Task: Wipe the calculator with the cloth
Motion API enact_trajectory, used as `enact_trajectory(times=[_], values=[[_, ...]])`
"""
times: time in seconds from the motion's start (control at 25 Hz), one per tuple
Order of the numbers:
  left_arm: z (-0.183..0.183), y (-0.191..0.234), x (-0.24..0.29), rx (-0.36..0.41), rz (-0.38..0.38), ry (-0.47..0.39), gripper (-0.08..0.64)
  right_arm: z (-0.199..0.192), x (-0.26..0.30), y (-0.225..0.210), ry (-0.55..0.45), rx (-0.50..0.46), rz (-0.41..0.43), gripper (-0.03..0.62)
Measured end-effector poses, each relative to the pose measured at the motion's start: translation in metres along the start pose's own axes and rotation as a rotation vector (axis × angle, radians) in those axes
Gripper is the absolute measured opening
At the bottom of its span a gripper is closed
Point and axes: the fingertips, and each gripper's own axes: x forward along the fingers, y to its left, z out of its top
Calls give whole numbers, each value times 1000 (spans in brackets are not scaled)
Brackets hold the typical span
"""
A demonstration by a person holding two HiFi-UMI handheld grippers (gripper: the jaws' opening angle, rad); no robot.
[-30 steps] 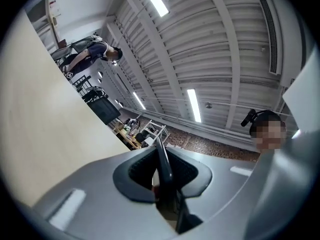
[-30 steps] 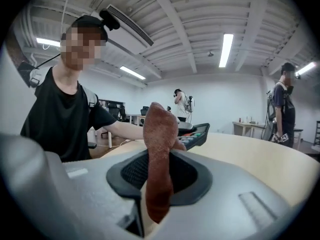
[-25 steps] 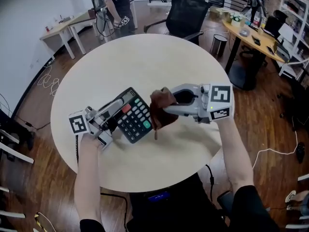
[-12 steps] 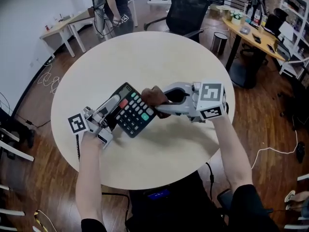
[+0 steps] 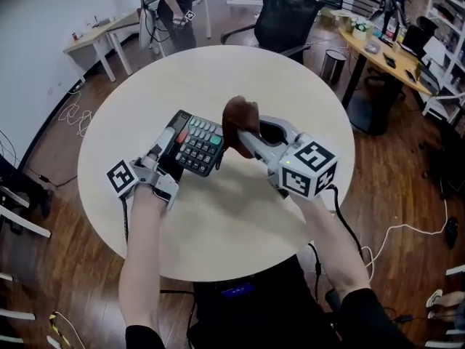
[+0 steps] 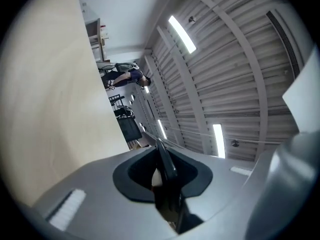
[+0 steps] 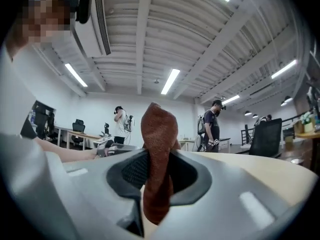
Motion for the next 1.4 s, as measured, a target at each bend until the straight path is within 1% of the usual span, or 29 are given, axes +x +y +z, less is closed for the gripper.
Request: enact_trajectory(times=[0.12, 0.24, 0.32, 0.48, 0.52, 0.56, 0.6, 0.64, 0.72, 0.76, 0.8, 0.84, 0.88, 1.0, 1.12, 1.2, 1.24, 1.32, 1.36, 1.4], values=[[6, -2, 2, -23, 22, -58, 63, -9, 13, 20, 52, -50, -10, 93], [11, -3, 2, -51, 28, -104, 66, -18, 15, 41, 94, -82, 31, 92], [12, -1, 1, -70, 24, -133, 65, -29, 14, 61, 132, -127, 84, 94], [11, 3, 0, -94, 19, -178, 64, -51, 7, 115, 208, -295, 254, 94], [10, 3, 0, -98, 17, -182, 64, -52, 3, 121, 210, -321, 280, 94], [10, 2, 0, -100, 15, -183, 64, -47, 0, 119, 194, -325, 279, 94], [10, 1, 0, -101, 12, -182, 64, -38, -2, 108, 161, -305, 247, 94], [10, -1, 0, -102, 6, -179, 64, -24, -4, 89, 118, -273, 182, 94], [10, -7, 1, -106, -11, -172, 64, 4, -8, 34, 37, -201, 7, 94], [9, -10, 2, -107, -19, -168, 64, 16, -9, 11, 4, -168, -67, 94], [9, -13, 2, -109, -26, -163, 64, 25, -8, -5, -14, -147, -113, 94], [8, -15, 2, -113, -32, -159, 64, 29, -4, -12, -15, -140, -126, 94], [8, -17, 3, -116, -36, -158, 64, 29, 3, -11, -3, -142, -113, 94], [7, -12, 1, -116, -22, -176, 64, 15, 15, 12, 38, -165, -40, 91], [8, -7, -3, -108, 1, -215, 64, -2, 11, 38, 66, -191, 12, 91], [9, -6, -6, -106, 13, -254, 64, -15, 10, 62, 93, -213, 63, 91], [10, -6, -7, -104, 21, -273, 64, -23, 9, 78, 112, -229, 103, 91], [11, -2, -8, -95, 35, -282, 63, -40, 8, 113, 172, -288, 223, 91], [12, -1, -7, -84, 37, -262, 63, -49, 5, 129, 202, -327, 288, 91], [12, 1, -4, -66, 34, -221, 64, -54, 2, 139, 220, -361, 338, 91]])
